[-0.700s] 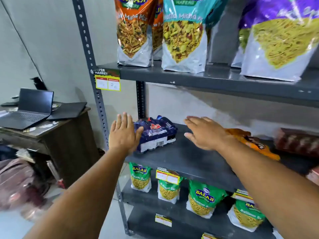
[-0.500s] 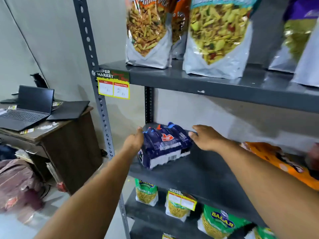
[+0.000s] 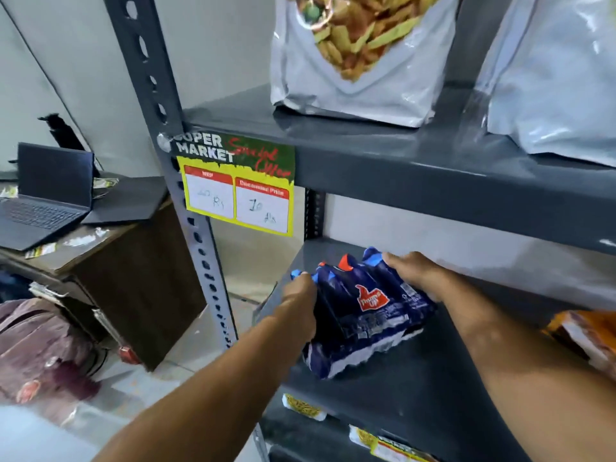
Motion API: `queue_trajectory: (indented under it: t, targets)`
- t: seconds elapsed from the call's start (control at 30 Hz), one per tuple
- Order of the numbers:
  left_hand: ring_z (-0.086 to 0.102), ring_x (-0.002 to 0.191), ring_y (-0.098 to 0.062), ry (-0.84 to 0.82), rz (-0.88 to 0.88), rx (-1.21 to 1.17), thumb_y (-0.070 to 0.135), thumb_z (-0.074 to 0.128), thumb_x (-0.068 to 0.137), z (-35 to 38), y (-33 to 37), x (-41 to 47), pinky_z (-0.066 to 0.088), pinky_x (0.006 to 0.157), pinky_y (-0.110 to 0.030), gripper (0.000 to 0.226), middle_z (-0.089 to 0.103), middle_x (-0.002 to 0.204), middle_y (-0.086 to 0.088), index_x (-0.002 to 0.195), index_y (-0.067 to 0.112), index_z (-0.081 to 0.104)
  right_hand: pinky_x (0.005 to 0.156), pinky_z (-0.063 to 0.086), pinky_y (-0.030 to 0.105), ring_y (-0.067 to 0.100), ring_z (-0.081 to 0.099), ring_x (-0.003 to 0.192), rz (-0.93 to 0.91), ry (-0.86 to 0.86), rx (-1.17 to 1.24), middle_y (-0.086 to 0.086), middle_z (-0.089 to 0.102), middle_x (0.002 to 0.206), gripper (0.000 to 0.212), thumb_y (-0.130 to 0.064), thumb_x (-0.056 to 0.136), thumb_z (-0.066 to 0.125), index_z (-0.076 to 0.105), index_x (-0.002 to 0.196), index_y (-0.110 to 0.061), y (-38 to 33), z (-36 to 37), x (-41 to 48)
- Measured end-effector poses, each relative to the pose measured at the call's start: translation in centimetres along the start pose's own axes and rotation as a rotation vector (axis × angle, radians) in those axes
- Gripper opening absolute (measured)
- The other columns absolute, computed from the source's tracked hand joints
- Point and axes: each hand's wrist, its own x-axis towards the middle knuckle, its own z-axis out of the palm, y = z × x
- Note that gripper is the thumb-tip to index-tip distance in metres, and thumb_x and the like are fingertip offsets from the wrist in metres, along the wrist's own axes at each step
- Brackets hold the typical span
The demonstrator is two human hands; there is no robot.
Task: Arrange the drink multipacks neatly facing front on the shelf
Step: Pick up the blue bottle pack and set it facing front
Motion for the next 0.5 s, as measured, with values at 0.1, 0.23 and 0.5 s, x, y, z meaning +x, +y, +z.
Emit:
queue_trajectory:
  t: [0.1,0.23,0.5]
  targets:
    - [0.071,0.095,-0.035,0.037,0.022,0.021,0.036,0.046,0.091,0.0,0.1,0.4,0.056,0.090,-0.050,0.040,0.073,0.106,-0.016,0.113,0.010,0.067,0.082,0.052,0.034,0.032,0.067,0.090,0.010,0.103,0.081,0.015,0.070,0.099,0.049,-0.052,0.081,0.052,0.067,0.091,-0.006,-0.3,0.7,-0.5]
    - [0.070,0.093,-0.037,0.102,0.090,0.022,0.042,0.050,0.086,0.2,-0.1,1.1,0.055,0.090,-0.052,0.047,0.072,0.102,-0.016,0.110,0.004,0.065,0.071,0.051,0.035,0.032,0.066,0.083,0.000,0.235,0.149,0.016,0.072,0.090,0.047,-0.049,0.082,0.052,0.068,0.078,-0.005,0.7,1.1,-1.1]
    - [0.065,0.103,-0.034,0.140,0.501,0.141,0.073,0.032,0.073,1.3,-0.7,-0.1,0.051,0.096,-0.053,0.076,0.071,0.111,-0.009,0.115,0.021,0.067,0.081,0.051,0.042,0.030,0.063,0.091,-0.154,0.471,0.386,0.008,0.069,0.097,0.047,-0.059,0.084,0.042,0.062,0.099,-0.019,4.8,1.7,-3.9]
